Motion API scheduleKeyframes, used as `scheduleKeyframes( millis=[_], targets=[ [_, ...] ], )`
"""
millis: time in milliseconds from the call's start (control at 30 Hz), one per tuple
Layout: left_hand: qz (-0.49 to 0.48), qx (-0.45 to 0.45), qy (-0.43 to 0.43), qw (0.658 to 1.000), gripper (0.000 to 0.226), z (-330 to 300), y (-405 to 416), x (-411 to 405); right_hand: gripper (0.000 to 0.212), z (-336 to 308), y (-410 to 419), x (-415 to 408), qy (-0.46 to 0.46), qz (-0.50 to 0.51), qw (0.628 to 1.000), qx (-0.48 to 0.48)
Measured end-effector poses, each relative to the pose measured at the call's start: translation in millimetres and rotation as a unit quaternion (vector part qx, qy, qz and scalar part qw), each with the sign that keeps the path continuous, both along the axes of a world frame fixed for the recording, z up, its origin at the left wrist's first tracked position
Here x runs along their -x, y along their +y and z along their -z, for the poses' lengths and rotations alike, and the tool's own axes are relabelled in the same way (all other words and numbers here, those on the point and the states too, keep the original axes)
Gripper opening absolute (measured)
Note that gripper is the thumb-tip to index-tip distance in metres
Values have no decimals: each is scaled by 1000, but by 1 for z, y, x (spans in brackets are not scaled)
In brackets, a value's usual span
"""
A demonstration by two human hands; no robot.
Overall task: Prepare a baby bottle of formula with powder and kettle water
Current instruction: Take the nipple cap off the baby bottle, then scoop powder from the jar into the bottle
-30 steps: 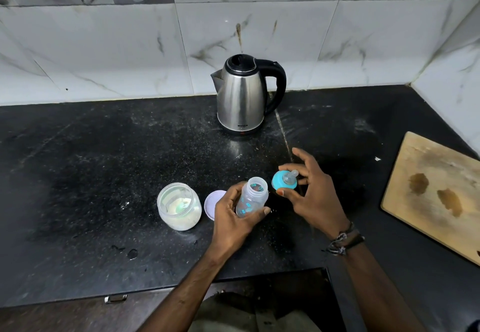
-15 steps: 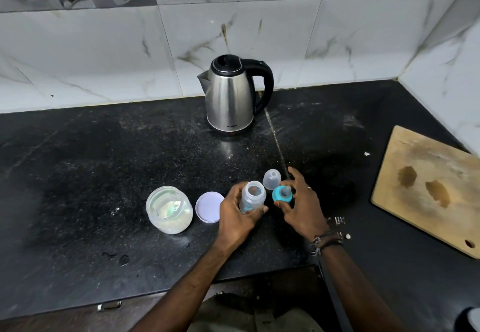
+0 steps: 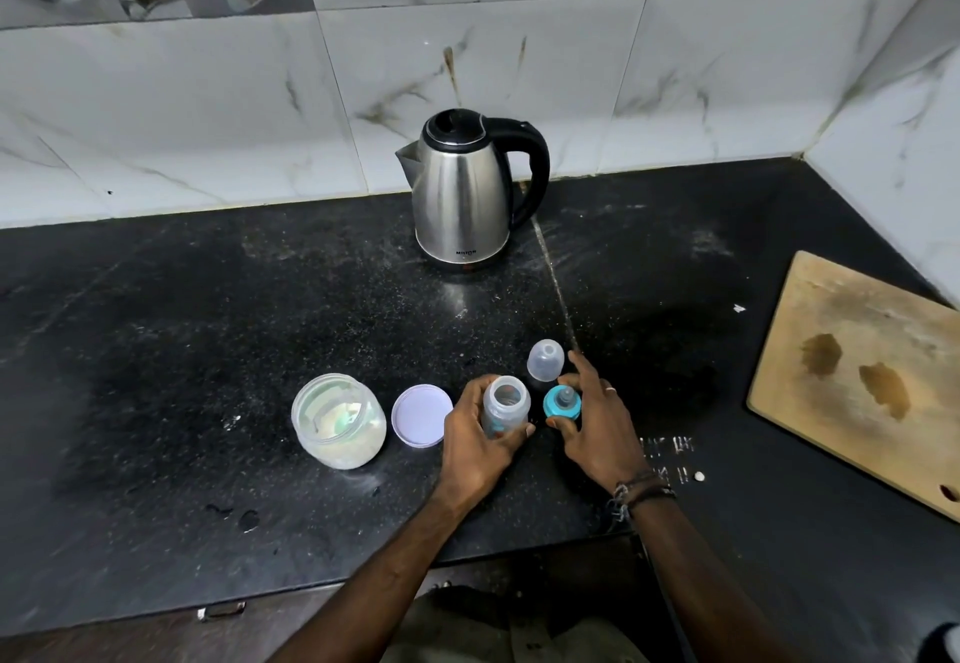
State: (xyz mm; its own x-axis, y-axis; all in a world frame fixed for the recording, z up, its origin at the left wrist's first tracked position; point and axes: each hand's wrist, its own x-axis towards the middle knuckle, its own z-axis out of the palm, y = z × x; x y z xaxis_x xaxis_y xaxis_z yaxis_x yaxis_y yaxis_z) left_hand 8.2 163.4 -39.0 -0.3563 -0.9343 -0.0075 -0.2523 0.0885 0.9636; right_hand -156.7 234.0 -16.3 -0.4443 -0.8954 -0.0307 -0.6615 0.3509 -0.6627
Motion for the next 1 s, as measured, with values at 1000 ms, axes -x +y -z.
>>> scheduleKeyframes(
  millis=[1000],
  targets=[
    [40,82,52,994,123,-65,-7,-28,75,-95,-6,-11,43,-51,983,172]
  ],
)
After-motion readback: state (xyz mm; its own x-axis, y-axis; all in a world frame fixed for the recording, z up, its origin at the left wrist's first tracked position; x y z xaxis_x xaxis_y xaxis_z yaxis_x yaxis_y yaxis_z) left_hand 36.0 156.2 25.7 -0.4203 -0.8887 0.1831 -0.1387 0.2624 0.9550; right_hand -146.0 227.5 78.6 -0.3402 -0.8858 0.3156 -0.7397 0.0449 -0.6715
